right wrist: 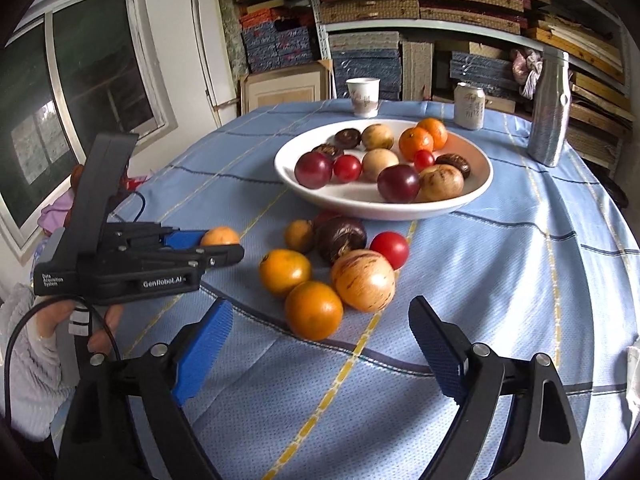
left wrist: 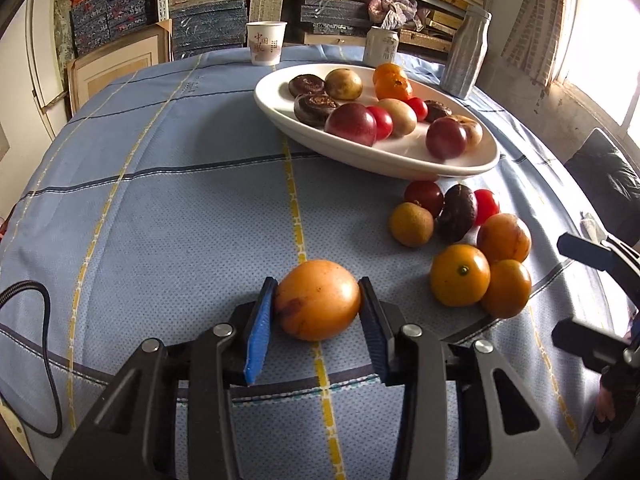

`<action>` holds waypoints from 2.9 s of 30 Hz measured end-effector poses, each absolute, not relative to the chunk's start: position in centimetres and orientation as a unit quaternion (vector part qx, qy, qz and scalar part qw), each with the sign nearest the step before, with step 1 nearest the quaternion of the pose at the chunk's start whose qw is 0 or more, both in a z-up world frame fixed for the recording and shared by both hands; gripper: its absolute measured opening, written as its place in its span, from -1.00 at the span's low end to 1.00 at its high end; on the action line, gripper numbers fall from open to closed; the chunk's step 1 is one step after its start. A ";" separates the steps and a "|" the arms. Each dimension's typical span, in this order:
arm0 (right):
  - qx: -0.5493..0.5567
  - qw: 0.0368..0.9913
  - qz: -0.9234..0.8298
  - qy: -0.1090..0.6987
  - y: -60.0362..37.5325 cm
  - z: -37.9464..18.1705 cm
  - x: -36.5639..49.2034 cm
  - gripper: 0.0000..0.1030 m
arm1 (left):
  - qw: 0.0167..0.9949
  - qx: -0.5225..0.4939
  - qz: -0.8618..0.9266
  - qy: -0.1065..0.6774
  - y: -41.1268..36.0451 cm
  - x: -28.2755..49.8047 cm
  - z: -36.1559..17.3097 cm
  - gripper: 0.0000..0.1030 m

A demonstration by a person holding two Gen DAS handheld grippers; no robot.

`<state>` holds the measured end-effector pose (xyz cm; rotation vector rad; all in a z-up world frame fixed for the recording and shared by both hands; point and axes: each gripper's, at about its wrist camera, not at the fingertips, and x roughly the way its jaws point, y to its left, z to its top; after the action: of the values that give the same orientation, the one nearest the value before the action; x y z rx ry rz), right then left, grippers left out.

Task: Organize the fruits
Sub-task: 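Grasp an orange with the left tool while the right tool grasps another orange, then carry both oranges over the white plate and open both tools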

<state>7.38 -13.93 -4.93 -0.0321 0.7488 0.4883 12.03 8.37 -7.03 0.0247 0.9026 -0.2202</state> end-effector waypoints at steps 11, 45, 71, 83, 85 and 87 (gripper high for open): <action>-0.014 0.869 0.263 0.418 -13.0 -6.6 8.4 -0.05 | 0.892 0.013 -0.106 0.438 8.4 12.0 -7.1 -0.21; 0.103 0.934 0.213 0.268 -20.5 7.6 11.9 -0.28 | 0.944 -0.020 -0.115 0.310 7.3 14.7 7.2 -0.22; 0.038 0.903 0.208 0.375 -12.4 -3.1 20.4 -0.27 | 0.916 -0.006 -0.078 0.394 6.1 25.1 -3.6 -0.21; 0.051 0.928 0.210 0.304 -14.4 0.5 16.1 0.36 | 0.931 -0.002 -0.070 0.357 6.3 21.2 -0.9 0.57; 0.053 0.932 0.213 0.289 -14.6 1.1 15.0 0.42 | 0.936 -0.001 -0.056 0.348 6.6 19.9 -0.5 0.78; 0.053 0.934 0.215 0.281 -14.8 1.4 14.0 0.47 | 0.941 0.002 -0.044 0.335 6.8 18.3 -0.2 0.79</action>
<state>13.98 -14.79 1.35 0.1091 0.5744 0.4404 18.31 6.80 -0.19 0.0036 0.6826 -0.0888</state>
